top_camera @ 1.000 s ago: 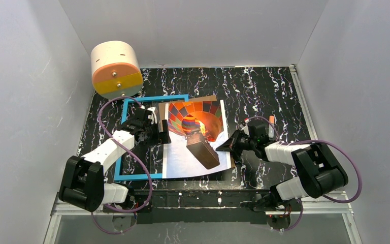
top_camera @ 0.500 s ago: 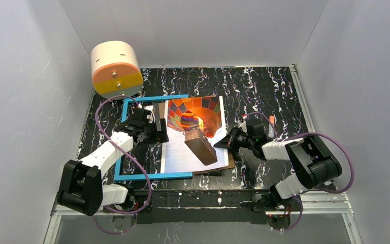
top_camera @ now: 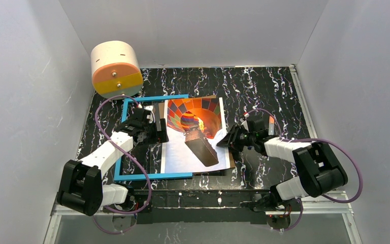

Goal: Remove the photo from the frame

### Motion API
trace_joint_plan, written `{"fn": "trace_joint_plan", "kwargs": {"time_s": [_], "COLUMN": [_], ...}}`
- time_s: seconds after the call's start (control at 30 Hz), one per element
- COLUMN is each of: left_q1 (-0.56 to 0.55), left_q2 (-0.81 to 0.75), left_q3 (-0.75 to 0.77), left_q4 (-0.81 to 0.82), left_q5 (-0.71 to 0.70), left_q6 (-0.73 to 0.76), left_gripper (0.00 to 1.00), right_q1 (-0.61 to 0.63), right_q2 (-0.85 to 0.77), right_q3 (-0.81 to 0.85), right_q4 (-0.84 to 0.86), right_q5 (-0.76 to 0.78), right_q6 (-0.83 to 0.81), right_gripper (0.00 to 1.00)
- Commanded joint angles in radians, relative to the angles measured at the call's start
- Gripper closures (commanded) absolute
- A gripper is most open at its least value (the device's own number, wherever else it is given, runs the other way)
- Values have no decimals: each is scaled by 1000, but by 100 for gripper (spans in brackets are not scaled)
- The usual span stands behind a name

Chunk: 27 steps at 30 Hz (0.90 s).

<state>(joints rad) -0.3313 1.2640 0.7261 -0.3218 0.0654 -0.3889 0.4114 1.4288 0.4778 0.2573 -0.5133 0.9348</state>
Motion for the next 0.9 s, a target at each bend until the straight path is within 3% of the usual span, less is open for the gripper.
{"fn": "trace_joint_plan", "kwargs": {"time_s": [0.0, 0.13, 0.57, 0.87], "left_q1": [-5, -5, -5, -5], "left_q2": [-23, -20, -14, -9], "left_q3": [-5, -4, -5, -5], "left_q4": [-23, -24, -23, -23], "left_q5": [-14, -10, -12, -11], "left_q6": [10, 10, 8, 10], "left_gripper": [5, 5, 5, 5], "right_q1": [-16, -19, -19, -22], "right_q2": [-48, -57, -36, -16], "right_q3": [45, 52, 92, 134], "right_q4": [-118, -138, -194, -289], "right_q5": [53, 51, 75, 109], "right_q6": [-51, -59, -88, -157], "right_gripper": [58, 60, 90, 91]}}
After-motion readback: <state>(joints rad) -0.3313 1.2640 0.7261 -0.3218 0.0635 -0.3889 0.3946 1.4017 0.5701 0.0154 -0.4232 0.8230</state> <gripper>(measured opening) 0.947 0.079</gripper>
